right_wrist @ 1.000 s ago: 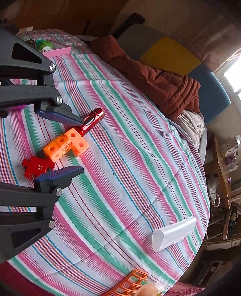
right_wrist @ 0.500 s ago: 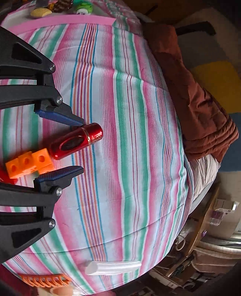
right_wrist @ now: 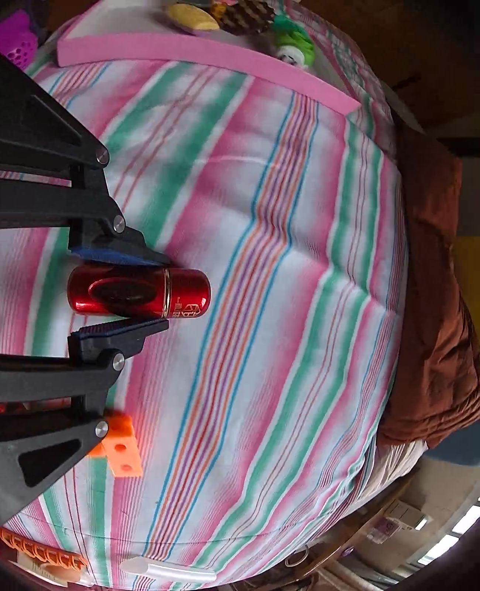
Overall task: Organize rigid objects
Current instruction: 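Grasp the red tube with the right tool while the left tool grasps the magenta cup, then carry the magenta cup into the tray and open the left tool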
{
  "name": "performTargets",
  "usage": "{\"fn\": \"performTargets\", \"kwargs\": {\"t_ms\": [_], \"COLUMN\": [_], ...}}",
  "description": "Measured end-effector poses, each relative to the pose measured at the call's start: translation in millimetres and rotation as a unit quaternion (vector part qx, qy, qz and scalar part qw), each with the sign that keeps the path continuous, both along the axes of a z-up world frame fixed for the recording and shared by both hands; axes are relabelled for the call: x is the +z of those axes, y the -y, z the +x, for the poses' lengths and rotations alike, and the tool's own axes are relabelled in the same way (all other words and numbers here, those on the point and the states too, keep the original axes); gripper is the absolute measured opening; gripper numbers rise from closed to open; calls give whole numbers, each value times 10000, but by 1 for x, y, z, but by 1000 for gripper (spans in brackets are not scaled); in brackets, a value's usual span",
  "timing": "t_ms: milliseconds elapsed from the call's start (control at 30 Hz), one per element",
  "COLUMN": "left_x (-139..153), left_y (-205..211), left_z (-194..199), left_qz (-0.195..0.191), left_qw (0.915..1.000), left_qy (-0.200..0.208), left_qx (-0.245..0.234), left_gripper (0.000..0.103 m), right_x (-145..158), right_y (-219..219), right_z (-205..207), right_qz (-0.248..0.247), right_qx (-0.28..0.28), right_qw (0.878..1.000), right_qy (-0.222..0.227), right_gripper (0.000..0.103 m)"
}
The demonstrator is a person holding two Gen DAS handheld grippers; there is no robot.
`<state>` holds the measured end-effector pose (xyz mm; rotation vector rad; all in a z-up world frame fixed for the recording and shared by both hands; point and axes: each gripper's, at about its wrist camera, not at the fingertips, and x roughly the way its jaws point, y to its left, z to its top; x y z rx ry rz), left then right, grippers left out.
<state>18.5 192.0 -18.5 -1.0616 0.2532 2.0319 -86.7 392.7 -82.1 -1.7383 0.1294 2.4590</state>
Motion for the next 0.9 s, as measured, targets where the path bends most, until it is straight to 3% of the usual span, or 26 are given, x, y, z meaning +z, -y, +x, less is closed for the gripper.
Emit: {"fn": "performTargets", "kwargs": {"t_ms": [167,433,900], "left_x": [15,12,7], "left_y": [24,58,102], "left_z": [-10,-30,-39], "left_qz": [109,26,-55], "left_qw": [9987,9930,9844], "left_qy": [-182,-236,-229], "left_qx": [465,1159,1746], "left_gripper": [56,56,56], "right_x": [-3,-6,-6], "right_y": [4,17,20], "right_z": [13,16,14], "right_qz": [-17,499,581], "right_qx": [-35,421,360], "right_qw": [9996,9966,9961], "right_qy": [-278,-505,-562], "right_gripper": [27,27,27]}}
